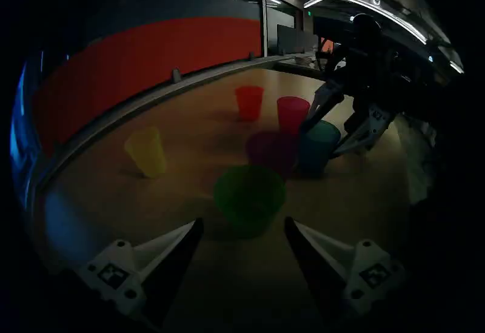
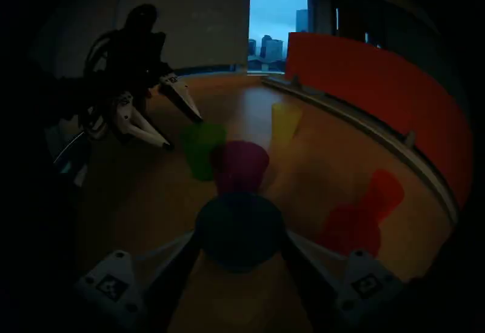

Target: Pour water

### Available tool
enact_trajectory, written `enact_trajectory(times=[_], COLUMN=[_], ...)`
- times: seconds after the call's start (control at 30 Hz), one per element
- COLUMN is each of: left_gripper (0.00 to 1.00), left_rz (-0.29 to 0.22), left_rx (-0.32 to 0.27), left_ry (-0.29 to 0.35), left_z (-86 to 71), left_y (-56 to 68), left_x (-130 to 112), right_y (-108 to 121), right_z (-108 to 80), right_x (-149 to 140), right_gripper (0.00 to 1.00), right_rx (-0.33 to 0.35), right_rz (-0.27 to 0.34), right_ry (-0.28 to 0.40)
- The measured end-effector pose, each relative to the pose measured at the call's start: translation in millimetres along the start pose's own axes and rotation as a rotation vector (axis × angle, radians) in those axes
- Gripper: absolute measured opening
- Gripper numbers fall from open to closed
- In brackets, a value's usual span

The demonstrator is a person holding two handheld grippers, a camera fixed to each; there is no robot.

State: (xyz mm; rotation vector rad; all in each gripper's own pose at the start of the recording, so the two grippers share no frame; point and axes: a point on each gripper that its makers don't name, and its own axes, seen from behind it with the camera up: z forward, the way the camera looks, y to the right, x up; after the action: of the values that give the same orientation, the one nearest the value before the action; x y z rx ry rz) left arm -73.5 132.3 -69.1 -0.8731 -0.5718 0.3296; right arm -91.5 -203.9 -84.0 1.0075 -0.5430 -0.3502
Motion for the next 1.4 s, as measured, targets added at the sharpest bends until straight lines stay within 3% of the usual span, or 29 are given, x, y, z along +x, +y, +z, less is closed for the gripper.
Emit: enact_trajectory(times=[0.53, 0.87, 1.17, 1.4], left_gripper=[0.97, 0.98, 0.99, 0.99], left_rz=[-0.023, -0.051, -0.086, -0.120], left_rx=[0.018, 0.045, 0.108, 0.143], left_ry=[0.007, 0.021, 0.050, 0.085], left_z=[-10.6, -24.5, -46.4, -55.5], left_y=[-2.2, -2.1, -10.6, -12.9], left_x=[-2, -8, -12, -10], right_y=[-1, 1, 7, 8], right_z=[-13.5, -42.2, -73.6, -87.7], right_x=[-14, -24, -30, -33], right_gripper=[0.94, 0.94, 0.94, 0.94], right_rx=[-0.027, -0.076, -0.134, -0.172], right_rz=[0.012, 0.025, 0.048, 0.081], right_ry=[-0.034, -0.035, -0.020, 0.009])
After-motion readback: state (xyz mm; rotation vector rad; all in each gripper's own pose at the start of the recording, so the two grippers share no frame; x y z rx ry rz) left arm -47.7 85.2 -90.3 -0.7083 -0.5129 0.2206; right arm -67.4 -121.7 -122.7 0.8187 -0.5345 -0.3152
